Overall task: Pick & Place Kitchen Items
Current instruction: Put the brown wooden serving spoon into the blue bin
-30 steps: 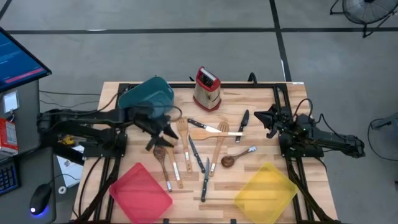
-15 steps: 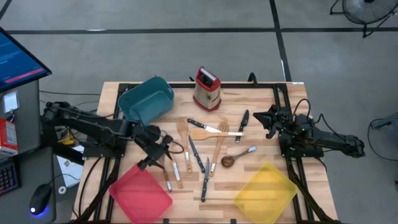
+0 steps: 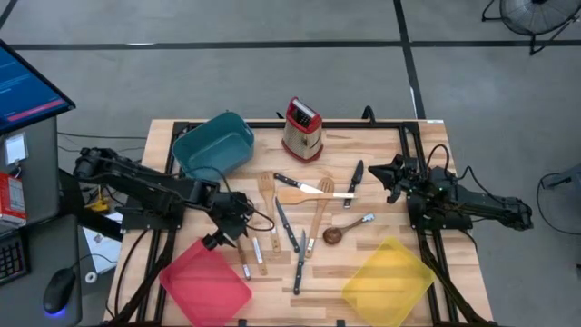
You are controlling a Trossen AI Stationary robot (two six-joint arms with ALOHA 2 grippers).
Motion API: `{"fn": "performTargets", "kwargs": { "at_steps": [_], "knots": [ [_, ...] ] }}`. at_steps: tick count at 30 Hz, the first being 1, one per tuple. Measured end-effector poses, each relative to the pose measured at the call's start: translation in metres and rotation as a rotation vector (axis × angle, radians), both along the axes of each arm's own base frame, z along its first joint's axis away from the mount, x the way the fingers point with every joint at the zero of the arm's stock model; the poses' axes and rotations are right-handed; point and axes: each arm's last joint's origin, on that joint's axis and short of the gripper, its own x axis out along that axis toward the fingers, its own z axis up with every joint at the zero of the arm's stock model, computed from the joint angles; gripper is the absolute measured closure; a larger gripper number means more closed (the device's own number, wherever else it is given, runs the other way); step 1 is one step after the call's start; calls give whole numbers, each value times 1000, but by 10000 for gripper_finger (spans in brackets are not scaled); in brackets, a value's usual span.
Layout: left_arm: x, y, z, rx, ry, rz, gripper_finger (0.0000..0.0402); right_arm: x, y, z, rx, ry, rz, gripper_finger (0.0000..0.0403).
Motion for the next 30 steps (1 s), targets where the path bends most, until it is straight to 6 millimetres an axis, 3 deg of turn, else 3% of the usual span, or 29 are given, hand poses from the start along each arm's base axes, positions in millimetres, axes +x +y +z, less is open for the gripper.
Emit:
{"fn": "performTargets", "kwargs": {
  "at_steps": [30],
  "knots": [
    [13,-3,-56,115,140,-236,207,0,0,-2,5,17,1,359]
  ]
}}
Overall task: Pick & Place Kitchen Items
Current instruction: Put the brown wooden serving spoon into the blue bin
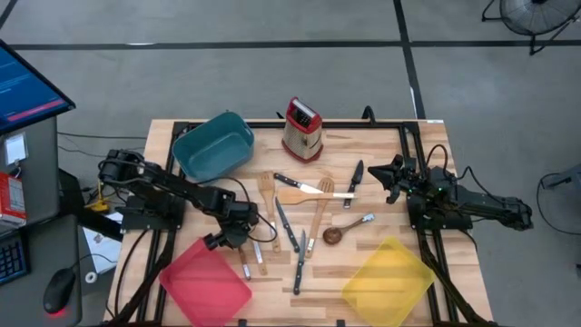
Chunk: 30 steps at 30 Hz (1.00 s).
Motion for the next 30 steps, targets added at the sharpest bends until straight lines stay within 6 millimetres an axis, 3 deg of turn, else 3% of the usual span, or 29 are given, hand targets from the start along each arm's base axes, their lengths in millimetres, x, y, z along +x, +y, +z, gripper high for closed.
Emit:
{"fn": "performTargets", "kwargs": {
  "at_steps": [7,22,30],
  "knots": [
    [0,0,1,3,-6,-1,234,0,0,0,1,0,0,359],
    [1,1,0,33,-27,-41,368,0,0,0,0,0,0,359],
    [0,1,0,33,-26,-42,391,0,0,0,0,0,0,359]
  ]
}}
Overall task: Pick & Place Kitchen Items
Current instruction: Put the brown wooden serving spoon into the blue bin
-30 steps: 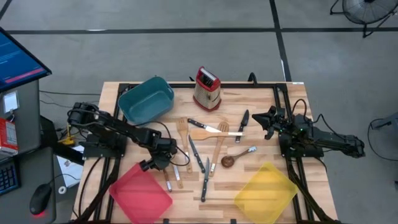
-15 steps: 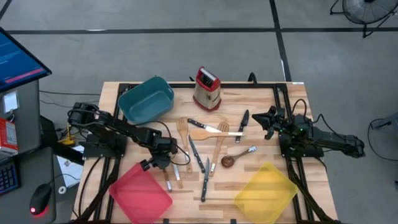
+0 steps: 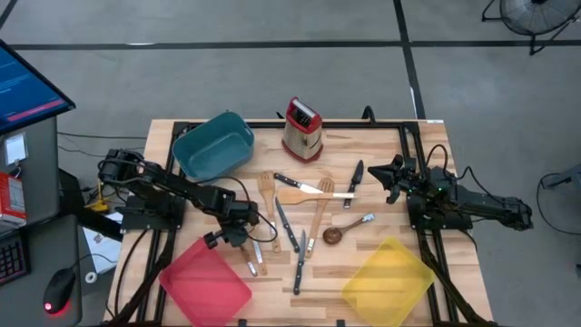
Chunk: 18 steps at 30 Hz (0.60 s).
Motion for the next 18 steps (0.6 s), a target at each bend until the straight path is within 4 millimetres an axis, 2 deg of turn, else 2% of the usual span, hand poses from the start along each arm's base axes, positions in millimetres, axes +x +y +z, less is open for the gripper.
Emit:
{"fn": "performTargets", "kwargs": {
  "at_steps": [7,18],
  "knots": [
    [-3,2,14,59,-64,37,392,0,0,0,0,0,0,359],
    [-17,9,69,69,-282,265,392,0,0,0,0,0,0,359]
  ]
}}
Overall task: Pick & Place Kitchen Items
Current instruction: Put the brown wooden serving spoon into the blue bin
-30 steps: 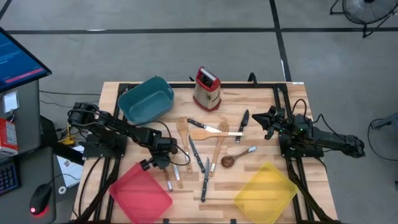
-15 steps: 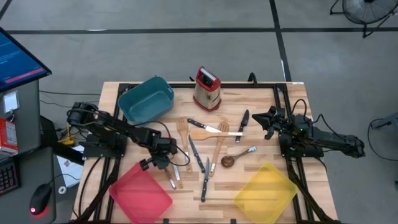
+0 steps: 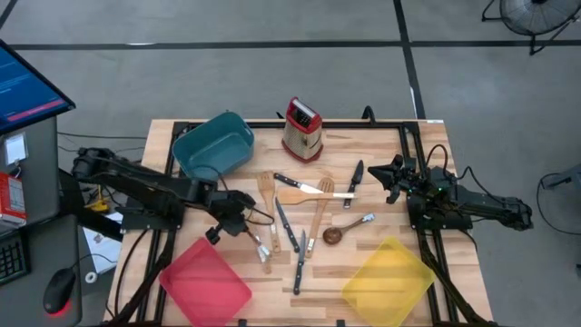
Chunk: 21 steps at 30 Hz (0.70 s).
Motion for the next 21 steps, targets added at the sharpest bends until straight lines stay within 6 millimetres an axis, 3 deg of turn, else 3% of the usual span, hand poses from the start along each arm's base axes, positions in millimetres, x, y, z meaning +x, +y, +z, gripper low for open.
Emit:
{"fn": "performTargets", "kwargs": {
  "at_steps": [11,17,21],
  "knots": [
    [-28,13,59,-36,-332,388,390,0,0,0,0,-1,-1,359],
    [-46,19,100,-253,-634,525,388,0,0,0,-1,-4,-2,359],
    [-63,20,130,-425,-843,492,388,0,0,1,-1,-5,-3,359]
  ]
}}
